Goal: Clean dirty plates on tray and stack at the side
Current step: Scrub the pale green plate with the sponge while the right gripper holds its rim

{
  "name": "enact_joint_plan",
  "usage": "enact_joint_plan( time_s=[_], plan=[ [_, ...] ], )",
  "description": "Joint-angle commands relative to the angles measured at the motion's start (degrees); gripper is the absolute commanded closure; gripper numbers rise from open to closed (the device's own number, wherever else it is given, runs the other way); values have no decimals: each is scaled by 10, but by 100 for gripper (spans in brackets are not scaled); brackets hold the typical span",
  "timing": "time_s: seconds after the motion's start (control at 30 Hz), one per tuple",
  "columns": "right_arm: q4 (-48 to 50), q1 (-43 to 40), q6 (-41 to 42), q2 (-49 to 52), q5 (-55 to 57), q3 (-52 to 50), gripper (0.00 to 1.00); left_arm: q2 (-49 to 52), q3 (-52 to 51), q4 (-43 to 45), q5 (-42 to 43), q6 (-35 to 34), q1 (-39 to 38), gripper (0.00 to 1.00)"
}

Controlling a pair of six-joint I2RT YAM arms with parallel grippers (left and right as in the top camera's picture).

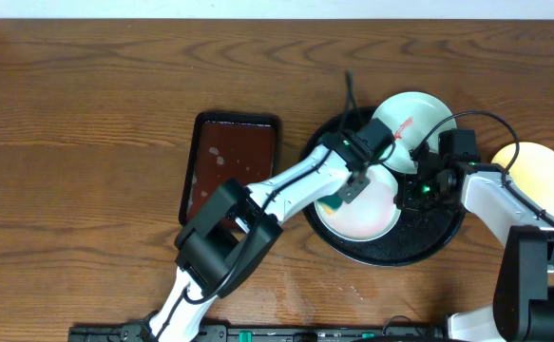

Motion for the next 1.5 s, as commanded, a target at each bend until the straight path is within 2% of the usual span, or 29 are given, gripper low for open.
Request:
enact_joint_plan(
  time_s=[0.0,0.1,0.23,0.4,0.53,0.63,0.73,0.87,1.1,1.23,1.47],
  plan=[
    [1,0,-3,10,42,-5,99,7,-12,61,187,-135,-5,77],
    [1,0,-3,10,42,-5,99,7,-12,106,231,-206,-6,76],
    [1,0,-3,10,42,-5,99,7,-12,104,251,-238,-6,76],
    [-1,0,-3,10,42,-5,99,7,-13,15,230,-236,-5,81],
    [0,0,-3,10,41,-5,99,7,-13,-41,162,-204,7,90],
    [0,0,-3,10,38,-5,99,7,-13,-63,118,-199,19,90],
    [-1,0,-3,10,37,-5,99,4,-5,-66,118,-184,33,83],
    [-3,0,-3,10,36,-5,99,-27,10,-73,121,-144,39,69],
    [-3,0,-3,10,36,-5,99,-85,9,-87,121,-120,23,55],
    [-3,0,-3,10,36,-5,99,-78,-14,-87,120,-121,3,55],
    [-2,0,-3,10,36,-5,99,-51,-70,-33,123,-121,-26,54]
  ],
)
